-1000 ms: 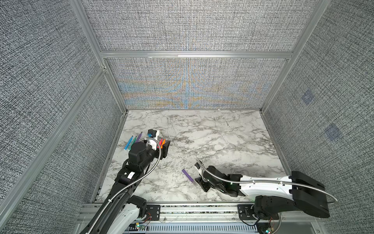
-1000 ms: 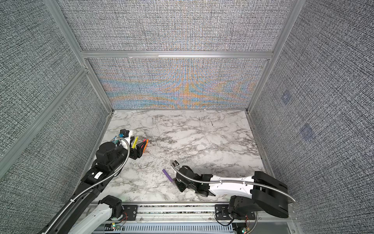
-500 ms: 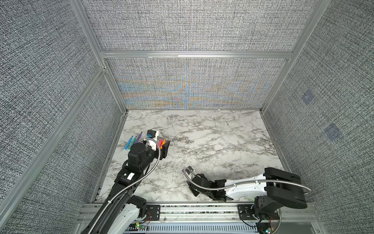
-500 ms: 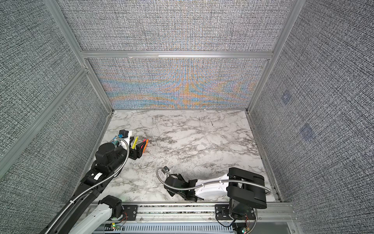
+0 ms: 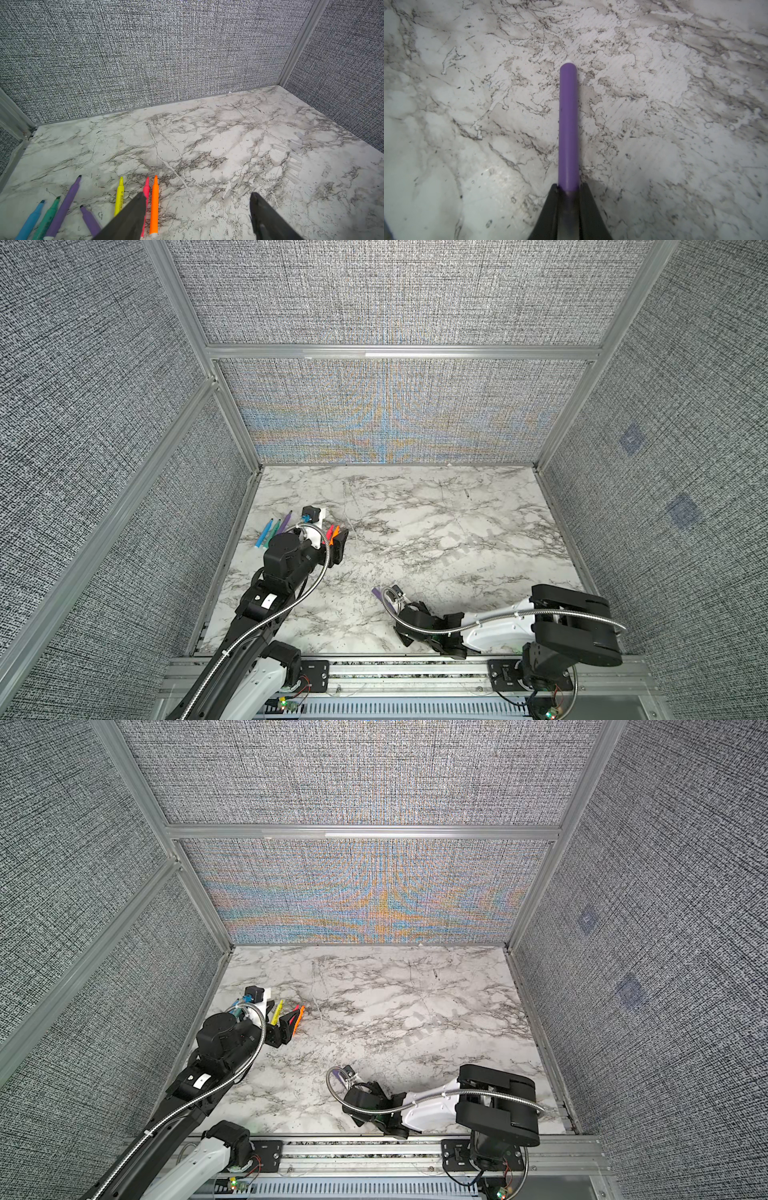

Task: Remove pen caps from pens
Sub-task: Pick up the pen from the bottom-center of the table.

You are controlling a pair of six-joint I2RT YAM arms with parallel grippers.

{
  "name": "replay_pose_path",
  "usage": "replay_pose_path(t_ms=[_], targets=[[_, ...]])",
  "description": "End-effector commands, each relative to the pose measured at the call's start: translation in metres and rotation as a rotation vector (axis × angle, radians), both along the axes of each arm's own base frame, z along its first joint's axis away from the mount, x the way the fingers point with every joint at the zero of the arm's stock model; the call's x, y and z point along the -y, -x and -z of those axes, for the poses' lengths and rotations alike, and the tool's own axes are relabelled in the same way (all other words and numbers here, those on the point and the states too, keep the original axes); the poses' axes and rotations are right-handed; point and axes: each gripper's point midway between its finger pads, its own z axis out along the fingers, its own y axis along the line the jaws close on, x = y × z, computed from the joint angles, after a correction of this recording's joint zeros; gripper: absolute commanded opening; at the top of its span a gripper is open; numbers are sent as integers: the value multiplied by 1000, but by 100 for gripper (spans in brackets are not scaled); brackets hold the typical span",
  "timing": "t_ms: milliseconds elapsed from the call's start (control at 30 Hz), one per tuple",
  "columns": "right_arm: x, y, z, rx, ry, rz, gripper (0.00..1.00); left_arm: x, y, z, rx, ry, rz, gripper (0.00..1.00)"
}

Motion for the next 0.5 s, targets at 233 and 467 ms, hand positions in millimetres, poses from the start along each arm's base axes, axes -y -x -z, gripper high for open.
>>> replay_pose_path(t_ms=[233, 467], targets=[[52, -54, -146, 175, 124, 46, 0, 0, -1, -14, 108, -19, 7, 79], [109, -79, -271, 121, 1, 80, 0, 13, 6, -12, 311, -301, 3, 76]])
